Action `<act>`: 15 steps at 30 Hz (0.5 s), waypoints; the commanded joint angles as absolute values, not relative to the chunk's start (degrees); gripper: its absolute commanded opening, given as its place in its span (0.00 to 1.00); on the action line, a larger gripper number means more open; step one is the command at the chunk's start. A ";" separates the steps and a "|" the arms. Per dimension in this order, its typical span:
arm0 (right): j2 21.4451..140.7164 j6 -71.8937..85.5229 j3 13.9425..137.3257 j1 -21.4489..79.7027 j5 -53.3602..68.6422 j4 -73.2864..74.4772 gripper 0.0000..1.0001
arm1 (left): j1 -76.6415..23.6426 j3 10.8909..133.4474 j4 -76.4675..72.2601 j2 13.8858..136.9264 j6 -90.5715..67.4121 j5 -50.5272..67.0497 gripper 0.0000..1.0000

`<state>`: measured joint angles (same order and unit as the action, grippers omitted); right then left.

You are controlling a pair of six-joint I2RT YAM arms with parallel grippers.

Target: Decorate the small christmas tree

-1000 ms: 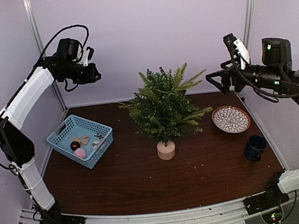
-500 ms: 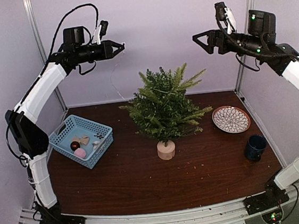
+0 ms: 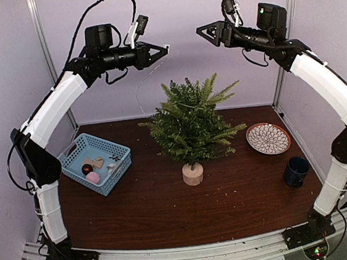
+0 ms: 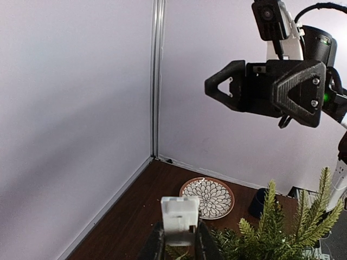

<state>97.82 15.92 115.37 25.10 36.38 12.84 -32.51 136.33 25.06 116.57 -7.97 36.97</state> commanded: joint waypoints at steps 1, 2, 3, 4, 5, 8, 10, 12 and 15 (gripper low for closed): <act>99.44 15.17 119.59 26.83 45.80 9.78 0.77 | -32.60 137.63 21.07 116.57 -5.86 41.27 0.14; 99.85 14.94 119.63 26.89 47.01 9.13 0.77 | -32.67 137.37 20.70 116.51 -6.32 42.13 0.14; 100.23 14.59 119.74 26.89 48.29 8.62 0.77 | -32.74 136.99 20.22 116.41 -6.73 42.84 0.14; 100.69 14.11 119.90 26.89 49.16 8.56 0.78 | -32.82 136.60 19.80 116.20 -7.07 43.42 0.13; 101.24 13.63 120.29 26.89 49.95 8.71 0.78 | -32.86 136.36 19.39 116.07 -7.42 44.28 0.12; 103.31 13.78 122.26 26.90 53.00 8.76 0.75 | -33.08 135.58 17.66 115.57 -9.27 46.63 0.12; 104.23 15.93 122.42 26.89 54.67 5.84 0.73 | -33.21 135.14 16.96 115.36 -10.23 47.89 0.11; 105.07 18.23 122.64 26.89 56.26 3.26 0.70 | -33.31 134.84 16.12 115.13 -11.32 49.54 0.11; 105.80 19.44 122.61 26.92 57.73 1.78 0.66 | -33.39 133.55 13.65 114.67 -13.52 52.32 0.10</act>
<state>104.57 16.62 121.03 26.72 53.15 6.55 -32.97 135.06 19.70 116.57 -10.13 46.96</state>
